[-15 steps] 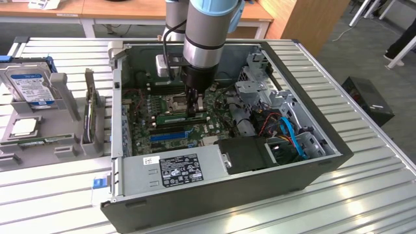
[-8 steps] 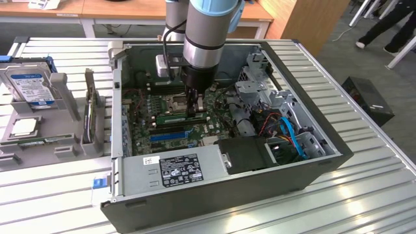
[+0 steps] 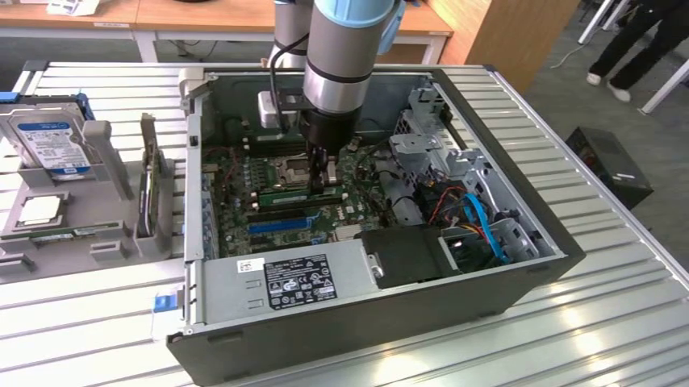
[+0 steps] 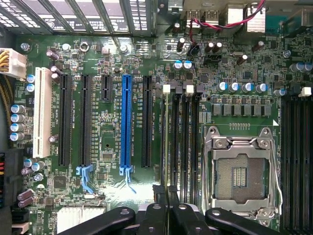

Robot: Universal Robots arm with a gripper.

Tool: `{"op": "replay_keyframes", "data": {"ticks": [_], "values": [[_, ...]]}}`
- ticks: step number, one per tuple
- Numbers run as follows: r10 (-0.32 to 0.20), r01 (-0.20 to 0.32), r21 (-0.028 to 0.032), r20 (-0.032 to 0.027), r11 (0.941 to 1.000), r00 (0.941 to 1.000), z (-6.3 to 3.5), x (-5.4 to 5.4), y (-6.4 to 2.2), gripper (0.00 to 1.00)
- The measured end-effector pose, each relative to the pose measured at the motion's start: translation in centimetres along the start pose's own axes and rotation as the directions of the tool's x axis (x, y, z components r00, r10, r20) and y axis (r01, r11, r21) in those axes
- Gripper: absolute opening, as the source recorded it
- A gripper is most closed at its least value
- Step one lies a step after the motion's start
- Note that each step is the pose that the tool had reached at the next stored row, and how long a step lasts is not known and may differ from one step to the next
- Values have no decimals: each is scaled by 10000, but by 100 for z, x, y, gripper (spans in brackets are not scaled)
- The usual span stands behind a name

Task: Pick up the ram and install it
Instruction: 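Insert the ram into the slot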

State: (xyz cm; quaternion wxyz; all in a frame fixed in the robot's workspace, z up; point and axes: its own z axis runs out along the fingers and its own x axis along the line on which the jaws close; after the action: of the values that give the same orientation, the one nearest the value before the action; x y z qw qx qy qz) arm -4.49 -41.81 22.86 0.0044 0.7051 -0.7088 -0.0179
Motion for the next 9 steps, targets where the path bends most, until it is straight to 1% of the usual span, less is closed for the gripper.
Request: {"op": "replay_keyframes", "data": {"ticks": [9], "values": [[1, -1, 0, 1, 10000, 10000, -18, 0, 0, 12]]}}
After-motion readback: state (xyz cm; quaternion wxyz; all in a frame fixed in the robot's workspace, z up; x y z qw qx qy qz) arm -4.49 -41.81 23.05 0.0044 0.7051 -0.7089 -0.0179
